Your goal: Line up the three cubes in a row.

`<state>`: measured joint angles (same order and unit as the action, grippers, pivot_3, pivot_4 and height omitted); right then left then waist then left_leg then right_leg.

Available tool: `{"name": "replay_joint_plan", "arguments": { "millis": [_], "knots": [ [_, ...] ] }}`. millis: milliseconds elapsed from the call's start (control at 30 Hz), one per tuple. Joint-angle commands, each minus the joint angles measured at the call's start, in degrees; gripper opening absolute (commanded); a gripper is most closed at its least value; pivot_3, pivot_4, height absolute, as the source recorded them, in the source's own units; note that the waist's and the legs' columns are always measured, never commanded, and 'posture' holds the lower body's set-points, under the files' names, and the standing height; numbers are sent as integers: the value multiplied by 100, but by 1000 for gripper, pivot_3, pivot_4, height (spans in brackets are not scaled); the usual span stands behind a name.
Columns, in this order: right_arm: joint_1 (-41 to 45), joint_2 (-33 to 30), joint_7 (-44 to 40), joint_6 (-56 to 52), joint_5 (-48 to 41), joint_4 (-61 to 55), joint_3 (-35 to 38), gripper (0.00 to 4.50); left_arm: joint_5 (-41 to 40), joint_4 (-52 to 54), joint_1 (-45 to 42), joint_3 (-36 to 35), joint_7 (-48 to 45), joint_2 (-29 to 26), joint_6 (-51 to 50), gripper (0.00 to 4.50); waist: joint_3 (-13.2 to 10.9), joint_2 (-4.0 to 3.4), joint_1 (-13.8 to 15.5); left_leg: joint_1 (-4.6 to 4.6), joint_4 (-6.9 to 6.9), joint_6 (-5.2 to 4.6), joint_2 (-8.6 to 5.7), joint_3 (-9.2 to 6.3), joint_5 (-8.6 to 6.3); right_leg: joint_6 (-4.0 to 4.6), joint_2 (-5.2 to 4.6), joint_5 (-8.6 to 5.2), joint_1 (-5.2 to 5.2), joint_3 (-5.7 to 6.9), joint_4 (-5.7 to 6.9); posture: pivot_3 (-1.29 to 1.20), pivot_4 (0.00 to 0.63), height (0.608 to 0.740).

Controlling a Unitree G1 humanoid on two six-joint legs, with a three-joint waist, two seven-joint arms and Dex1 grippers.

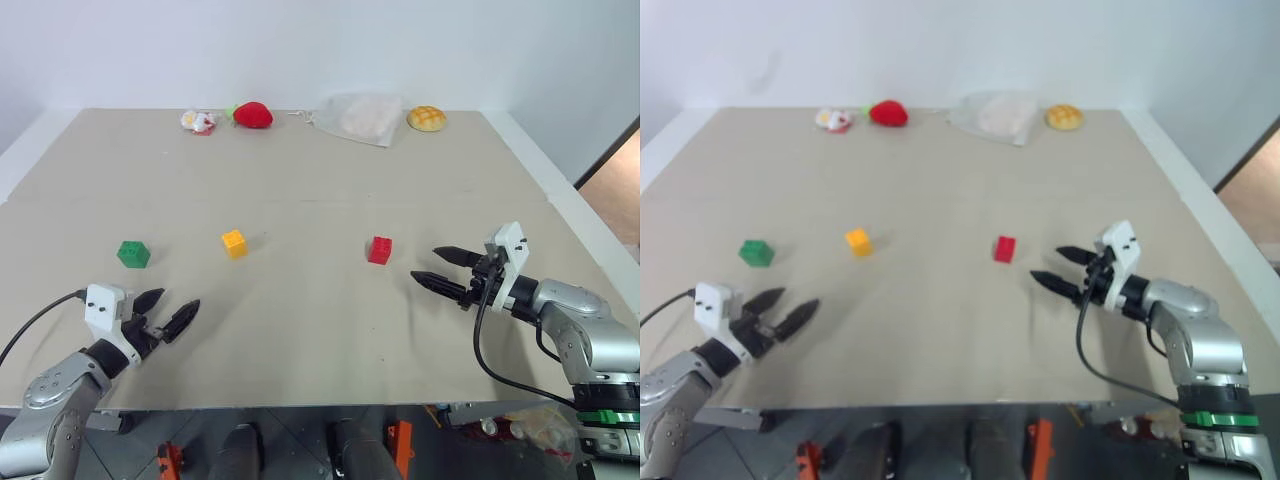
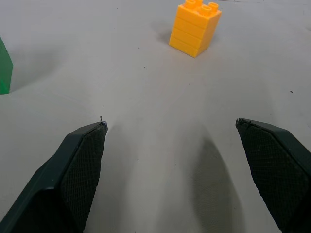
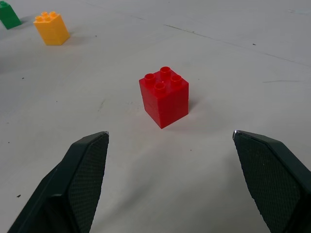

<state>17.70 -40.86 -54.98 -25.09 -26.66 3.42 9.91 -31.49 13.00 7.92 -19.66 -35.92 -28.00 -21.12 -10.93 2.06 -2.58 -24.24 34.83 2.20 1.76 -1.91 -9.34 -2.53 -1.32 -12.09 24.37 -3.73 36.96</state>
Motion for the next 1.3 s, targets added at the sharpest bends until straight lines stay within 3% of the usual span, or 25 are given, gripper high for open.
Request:
{"name": "replay_joint_plan", "arguments": {
  "millis": [33, 300, 567, 933, 1133, 1300],
  "knots": [
    [124, -146, -140, 127, 63, -46, 3, 4248, 92, 255, -12, 24, -52, -93, 140, 4380, 0, 0, 0, 0, 0, 0, 0, 0, 0, 0, 0, 0, 0, 0, 0, 0, 150, 739],
    [544, -417, -731, 896, 843, 739, -681, 4248, 134, 681, -339, 950, -1303, -617, 310, 4380, 0, 0, -1, 1, 11, 0, 0, 12, 0, -4, -1, 3, -3, -9, 0, 0, 150, 739],
    [2361, 62, -1115, 1955, 1615, 3097, -1322, 4248, -22, 374, -1478, 1518, -1930, -661, 193, 4380, -1, -1, -29, 5, 22, -2, 1, 22, 2, -14, 5, 19, -4, -19, 2, 0, 150, 739],
    [3478, 574, -1919, 2535, 1883, 4807, -1439, 4248, -28, 302, -1624, 1624, -1893, -521, 244, 4380, -1, -2, -25, -2, 19, -12, 0, 19, -6, -44, 9, 21, -7, -27, 4, 0, 150, 739],
    [3845, 827, -1846, 2740, 2010, 5421, -1355, 4248, -69, 377, -1501, 1485, -1735, -465, 270, 4380, -1, -2, -34, 4, 25, -13, 1, 20, -5, -21, 11, 21, -7, -29, 7, 0, 150, 739],
    [4027, 1012, -1958, 2793, 2025, 5691, -1323, 2825, -81, 431, -1444, 1456, -1649, -460, 278, 4421, -1, -2, -35, 6, 36, -14, 3, 19, -4, -18, 15, 24, -9, -30, 15, 0, 150, 739]
  ]
}}
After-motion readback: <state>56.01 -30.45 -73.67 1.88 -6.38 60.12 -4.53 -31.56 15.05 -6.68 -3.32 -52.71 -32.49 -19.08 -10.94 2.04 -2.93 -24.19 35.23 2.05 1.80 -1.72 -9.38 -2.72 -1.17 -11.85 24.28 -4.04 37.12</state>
